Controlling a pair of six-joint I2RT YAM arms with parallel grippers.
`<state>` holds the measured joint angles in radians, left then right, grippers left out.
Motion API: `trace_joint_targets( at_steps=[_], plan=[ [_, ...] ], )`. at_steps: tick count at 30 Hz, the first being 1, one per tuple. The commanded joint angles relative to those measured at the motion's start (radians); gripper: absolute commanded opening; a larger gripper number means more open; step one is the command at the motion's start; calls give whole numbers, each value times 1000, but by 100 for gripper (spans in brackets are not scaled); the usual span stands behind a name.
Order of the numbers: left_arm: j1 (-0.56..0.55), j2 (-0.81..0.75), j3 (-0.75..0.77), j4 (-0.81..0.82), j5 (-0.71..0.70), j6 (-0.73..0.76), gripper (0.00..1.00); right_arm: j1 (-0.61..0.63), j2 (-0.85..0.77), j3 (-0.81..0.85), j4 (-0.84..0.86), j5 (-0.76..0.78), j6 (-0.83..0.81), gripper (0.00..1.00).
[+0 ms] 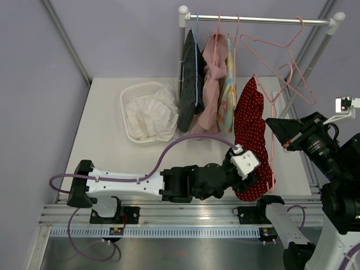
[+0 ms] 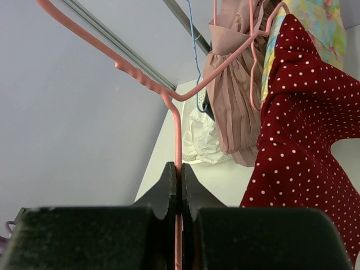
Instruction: Remove the skirt from the hanger
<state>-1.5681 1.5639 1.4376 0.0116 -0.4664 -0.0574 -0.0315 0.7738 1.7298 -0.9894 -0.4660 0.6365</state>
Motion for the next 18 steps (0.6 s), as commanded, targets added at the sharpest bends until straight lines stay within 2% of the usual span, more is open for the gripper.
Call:
trace_joint_targets(
  at_steps=[1, 2, 5, 7, 8, 9, 12, 15, 18],
  plan=[
    [3, -60, 34, -34, -64, 37, 65, 5, -10, 47, 37, -22, -14, 0],
    [5, -80, 21, -36, -63, 37, 72, 7, -11, 45, 38, -20, -15, 0],
    [3, -116, -11, -32, -41, 31, 85, 5, -14, 31, 47, -20, -12, 0],
    [3, -130, -23, -25, -25, 28, 86, 5, -16, 22, 51, -20, -11, 0],
    [3, -134, -31, -21, -23, 21, 85, 5, -18, 20, 54, -20, -11, 0],
    [3, -143, -45, -16, -18, 21, 77, 5, -18, 17, 54, -20, -9, 0],
    [5, -157, -68, 25, 14, 21, 64, 5, -19, 13, 58, -22, -8, 0],
    [8, -159, -68, 36, 40, 21, 58, 5, -19, 14, 54, -22, -9, 0],
    [10, -156, -62, 30, 54, 24, 58, 5, -19, 17, 51, -20, -11, 0]
  ],
)
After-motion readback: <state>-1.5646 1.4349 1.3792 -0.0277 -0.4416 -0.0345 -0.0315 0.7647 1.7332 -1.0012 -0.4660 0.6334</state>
